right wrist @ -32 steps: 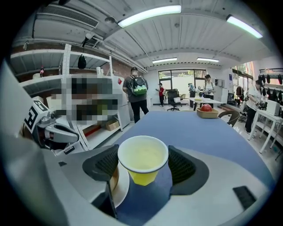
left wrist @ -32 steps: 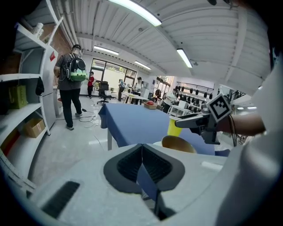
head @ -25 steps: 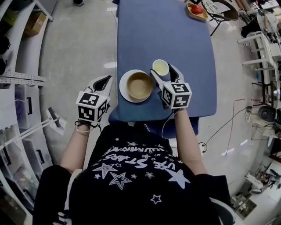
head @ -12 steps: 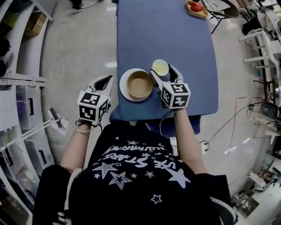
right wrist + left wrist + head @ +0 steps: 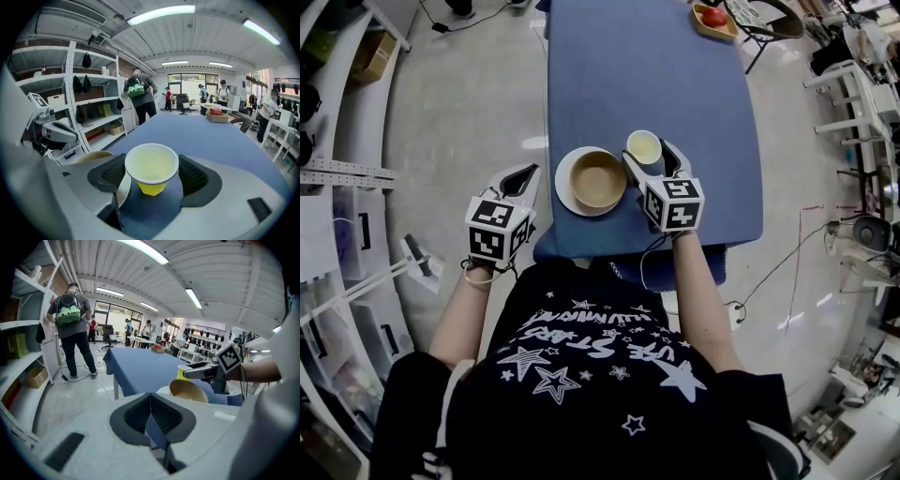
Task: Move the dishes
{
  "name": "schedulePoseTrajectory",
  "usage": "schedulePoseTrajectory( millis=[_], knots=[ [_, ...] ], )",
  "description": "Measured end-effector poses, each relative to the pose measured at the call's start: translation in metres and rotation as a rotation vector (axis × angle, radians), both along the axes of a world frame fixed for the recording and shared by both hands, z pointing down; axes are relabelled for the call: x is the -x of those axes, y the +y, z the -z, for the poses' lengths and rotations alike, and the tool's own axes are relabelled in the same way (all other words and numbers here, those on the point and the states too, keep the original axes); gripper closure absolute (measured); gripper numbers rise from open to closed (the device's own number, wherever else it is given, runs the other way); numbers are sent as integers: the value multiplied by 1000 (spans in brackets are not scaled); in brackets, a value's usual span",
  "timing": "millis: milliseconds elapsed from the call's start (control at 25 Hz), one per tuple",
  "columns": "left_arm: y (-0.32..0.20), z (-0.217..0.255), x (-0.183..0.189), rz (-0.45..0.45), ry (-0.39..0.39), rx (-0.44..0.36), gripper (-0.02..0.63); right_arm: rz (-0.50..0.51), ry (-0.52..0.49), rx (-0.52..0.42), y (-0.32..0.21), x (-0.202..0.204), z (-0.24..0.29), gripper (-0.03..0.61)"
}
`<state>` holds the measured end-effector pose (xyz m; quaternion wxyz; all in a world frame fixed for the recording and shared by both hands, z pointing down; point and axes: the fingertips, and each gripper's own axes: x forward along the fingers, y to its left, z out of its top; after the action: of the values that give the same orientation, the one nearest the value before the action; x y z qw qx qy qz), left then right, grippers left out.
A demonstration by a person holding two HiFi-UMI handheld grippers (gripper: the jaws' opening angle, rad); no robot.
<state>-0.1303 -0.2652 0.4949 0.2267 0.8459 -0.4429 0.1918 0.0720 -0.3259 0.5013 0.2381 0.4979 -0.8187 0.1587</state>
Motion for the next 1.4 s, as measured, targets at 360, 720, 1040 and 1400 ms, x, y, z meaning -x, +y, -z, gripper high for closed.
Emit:
schedulePoseTrajectory(
  millis=[360, 720, 1040, 1400],
  knots=[
    [2, 2, 5, -1, 6, -10, 594, -15, -15, 15, 11, 2, 3, 227],
    [2, 6, 5, -2, 22, -24, 594, -44, -41, 12, 35, -3, 20, 227],
    [6, 7, 4, -8, 33, -31, 594, -78, -88, 93, 52, 9, 16, 264],
    [16, 1, 9, -25, 38, -27, 594, -126, -89, 112, 72, 15, 9, 288]
  ],
)
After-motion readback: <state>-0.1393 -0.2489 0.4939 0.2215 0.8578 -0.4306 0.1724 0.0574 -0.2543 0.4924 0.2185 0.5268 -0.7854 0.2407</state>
